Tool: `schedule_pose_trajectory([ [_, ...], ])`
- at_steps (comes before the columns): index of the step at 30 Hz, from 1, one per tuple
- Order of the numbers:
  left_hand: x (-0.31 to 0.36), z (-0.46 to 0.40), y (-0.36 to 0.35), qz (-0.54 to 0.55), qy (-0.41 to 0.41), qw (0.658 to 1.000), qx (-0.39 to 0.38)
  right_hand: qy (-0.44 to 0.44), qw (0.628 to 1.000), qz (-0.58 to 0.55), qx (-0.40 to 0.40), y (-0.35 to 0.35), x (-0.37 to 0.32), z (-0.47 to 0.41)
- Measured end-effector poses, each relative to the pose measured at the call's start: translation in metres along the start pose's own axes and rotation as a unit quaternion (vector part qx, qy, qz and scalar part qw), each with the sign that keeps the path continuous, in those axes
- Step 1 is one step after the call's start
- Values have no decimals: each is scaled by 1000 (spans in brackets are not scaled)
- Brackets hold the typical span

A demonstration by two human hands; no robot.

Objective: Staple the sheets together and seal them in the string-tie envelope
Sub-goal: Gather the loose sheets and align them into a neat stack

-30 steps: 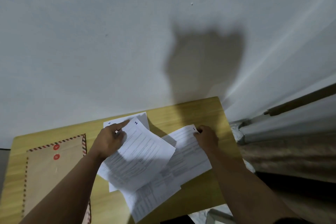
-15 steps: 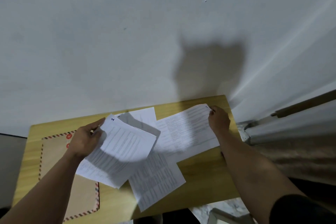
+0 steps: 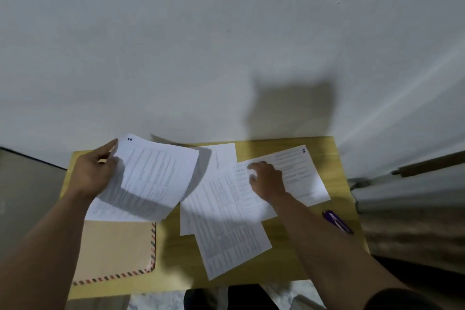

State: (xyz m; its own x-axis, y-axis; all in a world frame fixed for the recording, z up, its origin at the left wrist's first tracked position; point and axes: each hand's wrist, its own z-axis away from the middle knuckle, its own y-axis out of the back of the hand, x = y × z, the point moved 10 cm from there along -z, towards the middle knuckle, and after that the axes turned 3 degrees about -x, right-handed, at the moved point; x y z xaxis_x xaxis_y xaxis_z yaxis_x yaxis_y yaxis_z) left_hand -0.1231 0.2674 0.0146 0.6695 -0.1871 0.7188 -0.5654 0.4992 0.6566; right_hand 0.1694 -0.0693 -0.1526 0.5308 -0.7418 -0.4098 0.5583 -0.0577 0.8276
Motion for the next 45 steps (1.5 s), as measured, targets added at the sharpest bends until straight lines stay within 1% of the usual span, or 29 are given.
schedule_pose_trajectory([
  [2,-14,-3,18,7,11,1000,15,5,998,29,-51,-29,-23,8],
  [7,-41,5,50,47,26,998,32,-51,978,77,-186,-91,-38,40],
  [8,-48,7,56,43,30,998,34,-55,973,84,-207,-99,-38,46],
  [10,-61,11,69,39,34,998,34,-59,968,94,-224,-109,-39,58],
  [13,-76,19,80,45,30,998,27,-68,968,122,-209,-112,-43,73],
  [17,-84,30,83,53,13,998,19,-71,971,168,-156,-103,-60,80],
  [20,-77,39,74,53,-4,999,-3,-16,973,190,-133,-98,-93,68],
  [22,-70,41,67,51,-12,998,-15,27,970,200,-132,-99,-120,53],
  [25,-66,38,61,60,-2,998,-15,75,964,214,-136,-104,-152,27],
  [27,-64,35,54,57,2,998,-27,92,960,224,-139,-113,-164,13],
  [31,-63,25,45,49,7,998,-34,93,959,232,-135,-123,-168,-6],
  [35,-62,16,38,63,10,997,-34,93,960,202,-171,-126,-162,-19],
  [38,-59,13,33,68,7,997,-32,90,963,179,-180,-125,-156,-24],
  [45,-65,16,34,70,9,997,-43,94,964,177,-176,-122,-156,-25],
])
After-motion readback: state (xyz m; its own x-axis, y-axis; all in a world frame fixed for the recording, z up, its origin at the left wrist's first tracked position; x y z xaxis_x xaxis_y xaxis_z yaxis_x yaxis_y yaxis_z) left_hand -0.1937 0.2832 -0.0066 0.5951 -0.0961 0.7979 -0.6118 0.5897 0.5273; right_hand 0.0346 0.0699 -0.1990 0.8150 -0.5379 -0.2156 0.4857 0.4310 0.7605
